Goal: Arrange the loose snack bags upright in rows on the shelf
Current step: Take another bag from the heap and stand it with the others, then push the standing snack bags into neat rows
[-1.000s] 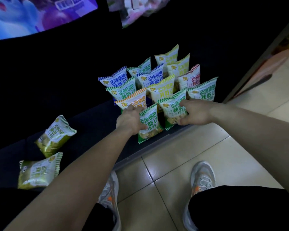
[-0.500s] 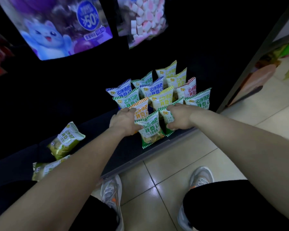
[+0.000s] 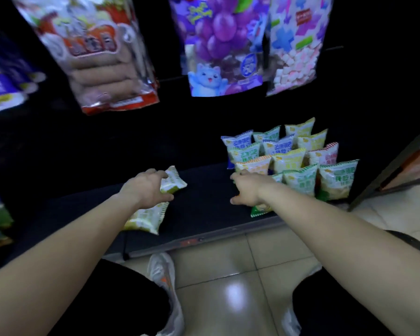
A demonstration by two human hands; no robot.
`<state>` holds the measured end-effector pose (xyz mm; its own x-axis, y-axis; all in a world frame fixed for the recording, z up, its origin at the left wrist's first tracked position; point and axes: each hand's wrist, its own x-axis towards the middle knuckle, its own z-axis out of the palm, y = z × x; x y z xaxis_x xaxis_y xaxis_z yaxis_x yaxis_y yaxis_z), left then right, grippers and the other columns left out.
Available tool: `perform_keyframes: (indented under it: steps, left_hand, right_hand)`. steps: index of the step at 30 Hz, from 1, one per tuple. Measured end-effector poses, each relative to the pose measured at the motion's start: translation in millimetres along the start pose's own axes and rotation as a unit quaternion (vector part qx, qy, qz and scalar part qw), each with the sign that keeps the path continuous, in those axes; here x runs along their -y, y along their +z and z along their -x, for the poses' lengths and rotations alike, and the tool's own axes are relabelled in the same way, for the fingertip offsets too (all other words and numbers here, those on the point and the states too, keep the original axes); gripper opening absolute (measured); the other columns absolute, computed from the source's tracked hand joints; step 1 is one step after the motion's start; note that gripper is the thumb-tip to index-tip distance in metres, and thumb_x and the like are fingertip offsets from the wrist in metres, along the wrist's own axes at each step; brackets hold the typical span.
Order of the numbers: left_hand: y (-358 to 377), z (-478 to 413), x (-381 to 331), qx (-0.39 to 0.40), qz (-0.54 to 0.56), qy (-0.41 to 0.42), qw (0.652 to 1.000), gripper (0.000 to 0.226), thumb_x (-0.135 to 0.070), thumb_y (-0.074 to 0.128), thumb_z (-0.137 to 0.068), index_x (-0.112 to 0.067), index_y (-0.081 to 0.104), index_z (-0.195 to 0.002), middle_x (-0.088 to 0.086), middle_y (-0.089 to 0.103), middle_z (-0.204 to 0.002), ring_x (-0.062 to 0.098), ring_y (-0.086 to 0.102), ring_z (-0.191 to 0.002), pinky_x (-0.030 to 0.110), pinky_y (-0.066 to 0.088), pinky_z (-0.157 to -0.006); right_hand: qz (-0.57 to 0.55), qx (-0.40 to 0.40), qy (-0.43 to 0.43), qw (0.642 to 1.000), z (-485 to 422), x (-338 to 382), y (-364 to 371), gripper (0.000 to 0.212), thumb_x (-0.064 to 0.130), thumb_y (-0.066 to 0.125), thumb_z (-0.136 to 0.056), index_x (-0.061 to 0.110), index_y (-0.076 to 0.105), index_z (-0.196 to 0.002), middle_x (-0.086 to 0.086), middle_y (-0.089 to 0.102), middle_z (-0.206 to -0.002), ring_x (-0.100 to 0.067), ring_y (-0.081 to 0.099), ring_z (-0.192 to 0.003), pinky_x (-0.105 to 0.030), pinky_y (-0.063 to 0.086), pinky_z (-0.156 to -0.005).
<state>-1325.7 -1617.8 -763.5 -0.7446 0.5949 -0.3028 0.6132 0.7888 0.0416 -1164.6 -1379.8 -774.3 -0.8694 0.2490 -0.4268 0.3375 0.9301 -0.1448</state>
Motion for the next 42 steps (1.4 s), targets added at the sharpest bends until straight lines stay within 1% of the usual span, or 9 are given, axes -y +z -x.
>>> perform_keyframes:
  steps: [7,15,18,21,24,27,32,37,42]
  left_hand:
    - [27,9,108,0.055,0.007,-0.041,0.998,0.074,-0.055,0.066,-0.084,-0.024,0.039,-0.146,0.004,0.043,-0.143,0.025,0.050,-0.125,0.041,0.044,-0.102]
    - [81,-5,182,0.112,0.112,-0.086,0.984,0.079,-0.049,0.070,-0.083,-0.021,0.036,-0.148,0.007,0.046,-0.141,0.023,0.046,-0.128,0.034,0.040,-0.105]
    - [85,-7,201,0.120,0.154,-0.110,0.975,0.081,-0.051,0.072,-0.082,-0.021,0.037,-0.148,0.004,0.045,-0.143,0.019,0.045,-0.129,0.030,0.038,-0.106]
    - [85,-14,215,0.107,0.172,-0.137,0.970,0.080,-0.053,0.072,-0.080,-0.022,0.039,-0.147,0.004,0.046,-0.143,0.019,0.047,-0.128,0.030,0.039,-0.105]
    - [85,-26,212,0.104,0.177,-0.138,0.969,0.078,-0.054,0.071,-0.080,-0.024,0.040,-0.146,0.002,0.048,-0.141,0.019,0.049,-0.126,0.030,0.039,-0.104]
    - [83,-35,204,0.113,0.172,-0.125,0.970,0.079,-0.054,0.071,-0.081,-0.024,0.039,-0.146,0.003,0.047,-0.142,0.020,0.048,-0.128,0.034,0.039,-0.106]
    - [73,-36,187,0.093,0.161,-0.102,0.977,0.086,-0.050,0.077,-0.076,-0.027,0.035,-0.148,0.004,0.041,-0.148,0.022,0.042,-0.134,0.037,0.038,-0.108]
    - [53,-30,137,0.099,0.053,0.005,0.994,0.097,-0.057,0.079,-0.068,-0.034,0.030,-0.149,-0.001,0.040,-0.149,0.025,0.036,-0.135,0.045,0.035,-0.108]
    - [28,-19,73,0.082,-0.024,0.095,0.992,0.097,-0.071,0.076,-0.058,-0.038,0.039,-0.142,-0.006,0.061,-0.129,0.019,0.055,-0.117,0.037,0.037,-0.098]
  right_hand:
    - [-0.055,0.032,-0.047,0.997,-81,108,43,0.073,0.050,0.060,-0.091,0.019,0.031,-0.151,-0.007,0.036,-0.151,-0.030,0.046,-0.130,-0.044,0.047,-0.098]
    - [-0.075,0.057,-0.101,0.990,-203,207,112,0.062,0.052,0.052,-0.095,0.018,0.041,-0.145,-0.008,0.039,-0.148,-0.032,0.040,-0.131,-0.047,0.042,-0.101]
    - [-0.049,0.051,-0.114,0.991,-237,228,127,0.066,0.054,0.054,-0.092,0.018,0.039,-0.145,-0.009,0.043,-0.145,-0.030,0.042,-0.131,-0.047,0.041,-0.100]
    - [-0.006,0.094,-0.107,0.990,-263,237,142,0.079,0.061,0.063,-0.084,0.019,0.037,-0.145,-0.009,0.046,-0.144,-0.030,0.041,-0.133,-0.047,0.035,-0.101]
    - [0.021,0.124,-0.091,0.988,-267,236,150,0.088,0.072,0.072,-0.066,0.022,0.047,-0.134,-0.005,0.055,-0.137,-0.029,0.044,-0.129,-0.045,0.031,-0.102]
    - [0.007,0.129,-0.095,0.987,-259,230,156,0.089,0.075,0.073,-0.060,0.021,0.052,-0.127,-0.004,0.057,-0.132,-0.028,0.047,-0.125,-0.044,0.032,-0.101]
    - [-0.008,0.098,-0.148,0.984,-223,204,134,0.100,0.065,0.085,-0.051,0.028,0.044,-0.134,-0.001,0.052,-0.125,-0.023,0.058,-0.107,-0.033,0.038,-0.075]
    - [0.036,0.055,-0.197,0.978,-166,169,73,0.102,0.069,0.083,-0.049,0.034,0.043,-0.137,0.007,0.053,-0.123,-0.018,0.054,-0.112,-0.039,0.038,-0.093]
    - [0.095,-0.008,-0.204,0.974,-99,135,11,0.100,0.074,0.080,-0.047,0.036,0.046,-0.133,0.012,0.052,-0.117,-0.013,0.055,-0.109,-0.038,0.037,-0.096]
